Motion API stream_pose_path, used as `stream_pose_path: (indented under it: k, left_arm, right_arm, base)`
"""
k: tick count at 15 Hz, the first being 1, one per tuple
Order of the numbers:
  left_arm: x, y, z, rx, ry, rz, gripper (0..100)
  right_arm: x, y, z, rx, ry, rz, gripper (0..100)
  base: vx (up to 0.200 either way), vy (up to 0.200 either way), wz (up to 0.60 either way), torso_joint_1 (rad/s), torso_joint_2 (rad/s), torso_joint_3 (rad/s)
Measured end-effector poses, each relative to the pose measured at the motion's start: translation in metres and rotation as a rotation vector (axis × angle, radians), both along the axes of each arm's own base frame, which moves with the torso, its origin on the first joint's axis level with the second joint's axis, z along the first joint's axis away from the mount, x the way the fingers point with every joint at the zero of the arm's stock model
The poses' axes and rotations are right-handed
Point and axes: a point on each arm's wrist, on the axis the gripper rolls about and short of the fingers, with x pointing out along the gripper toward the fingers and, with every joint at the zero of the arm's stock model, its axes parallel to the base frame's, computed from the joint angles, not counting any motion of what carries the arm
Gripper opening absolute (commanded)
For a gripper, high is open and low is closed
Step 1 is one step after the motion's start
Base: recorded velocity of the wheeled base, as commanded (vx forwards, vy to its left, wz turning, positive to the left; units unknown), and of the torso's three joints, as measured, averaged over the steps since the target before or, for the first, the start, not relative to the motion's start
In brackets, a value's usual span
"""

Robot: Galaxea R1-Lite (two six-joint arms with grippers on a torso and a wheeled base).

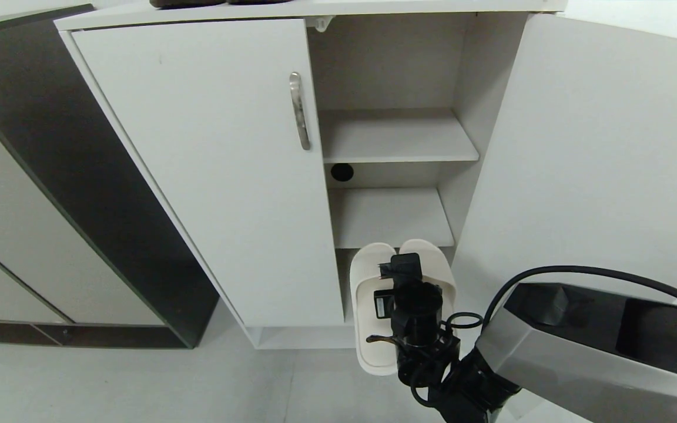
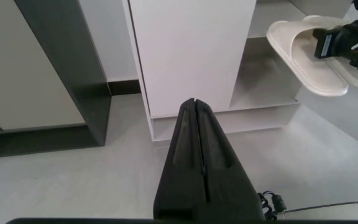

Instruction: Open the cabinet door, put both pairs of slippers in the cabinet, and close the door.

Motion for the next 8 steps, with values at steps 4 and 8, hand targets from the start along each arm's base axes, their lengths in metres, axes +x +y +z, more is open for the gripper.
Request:
stream_pose_path:
  k: [4, 8]
  left_arm:
    - [0.0, 0.0, 0.0, 0.0, 0.0, 0.0, 0]
    - [0.0, 0.0, 0.0, 0.0, 0.0, 0.0, 0]
  right_arm:
    - [0.0007, -0.0001, 0.0, 0.002, -0.001, -0.002, 0]
    - [0.0008, -0.0003, -0.0007, -0.001, 0.0, -0.001, 0]
  base:
    - [0.2, 0.0, 0.0, 0.005, 0.0, 0.001]
    - [0.2, 0.0, 0.0, 0.002, 0.0, 0.002]
